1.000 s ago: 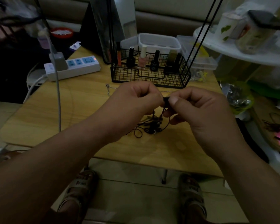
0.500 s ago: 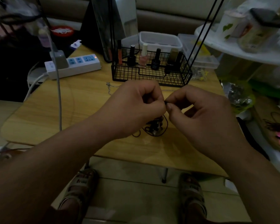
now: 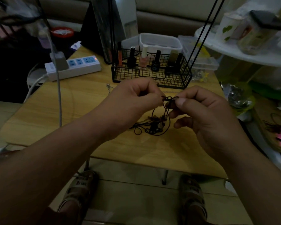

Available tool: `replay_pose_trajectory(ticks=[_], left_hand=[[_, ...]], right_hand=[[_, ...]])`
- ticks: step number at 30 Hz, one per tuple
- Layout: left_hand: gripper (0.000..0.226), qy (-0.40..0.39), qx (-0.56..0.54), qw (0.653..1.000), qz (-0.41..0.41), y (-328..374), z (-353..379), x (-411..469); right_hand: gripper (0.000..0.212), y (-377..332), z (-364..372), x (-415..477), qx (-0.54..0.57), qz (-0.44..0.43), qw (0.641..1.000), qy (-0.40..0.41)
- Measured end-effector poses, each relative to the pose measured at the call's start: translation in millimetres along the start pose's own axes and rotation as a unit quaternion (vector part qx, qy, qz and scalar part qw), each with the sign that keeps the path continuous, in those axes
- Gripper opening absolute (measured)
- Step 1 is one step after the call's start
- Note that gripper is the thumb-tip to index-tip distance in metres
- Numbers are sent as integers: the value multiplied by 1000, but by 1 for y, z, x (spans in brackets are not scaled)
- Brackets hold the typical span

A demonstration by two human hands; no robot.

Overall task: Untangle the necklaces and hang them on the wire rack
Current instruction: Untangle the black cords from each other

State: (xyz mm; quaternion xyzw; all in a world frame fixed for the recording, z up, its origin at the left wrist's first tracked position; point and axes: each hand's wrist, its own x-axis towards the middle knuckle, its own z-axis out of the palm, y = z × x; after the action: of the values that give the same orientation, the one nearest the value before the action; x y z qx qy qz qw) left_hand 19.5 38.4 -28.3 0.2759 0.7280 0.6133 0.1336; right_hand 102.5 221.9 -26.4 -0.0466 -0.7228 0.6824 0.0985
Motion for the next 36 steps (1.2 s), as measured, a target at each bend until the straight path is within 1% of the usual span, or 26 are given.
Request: replay_pose_trajectory(ticks=[3,5,10,12,14,15,16,18,20,21,25,29,32,33,36], left_hand=[[15,4,6,1000,-1,-1,1,0],[14,3,12,1000,6,-1,1,1],[8,-13,41,999,12,0,-1,0],[8,-15,49,999,14,0,-2,0],[10,-21,48,998,22,0,-1,0],[12,-22,43,999,22,0,-1,0],[15,-20,37,999,18,1,0,0],[17,-14,28,999,6,3,1,0],[10,-18,19,1000,1,4,2,0],[8,-21,15,1000,1,4,2,0],[11,-20,0,1000,0,3,2,-1],[15,-24,-4,1000,-2,1,1,-2],[14,-20,-7,1000,-7,1,0,-2],[15,-21,-6,1000,-8,1,1,-2],[16,-29,4,1000,-10,2,1,-2]], right_hand=[[13,-1,-1,0,-3,3,1000,-12],[18,-3,-2,0,-27,-6,999,-20],[13,-5,-1,-2,-136,-53,989,-35],[8,-7,1,-3,-185,-73,979,-32],[3,-7,1,-2,-204,-82,975,-27],[4,-6,1,-1,-185,-76,980,-20],[4,-6,1,0,-142,-58,988,-13],[8,-5,0,2,-28,-6,1000,-5],[7,-4,1,3,64,47,997,-11],[7,-4,2,3,86,66,994,-17],[15,-2,4,3,97,89,990,-47],[22,-1,-1,5,96,76,988,-91],[29,0,-2,6,64,51,991,-103],[27,0,-2,6,41,38,993,-101],[12,1,-1,4,-37,7,997,-65]])
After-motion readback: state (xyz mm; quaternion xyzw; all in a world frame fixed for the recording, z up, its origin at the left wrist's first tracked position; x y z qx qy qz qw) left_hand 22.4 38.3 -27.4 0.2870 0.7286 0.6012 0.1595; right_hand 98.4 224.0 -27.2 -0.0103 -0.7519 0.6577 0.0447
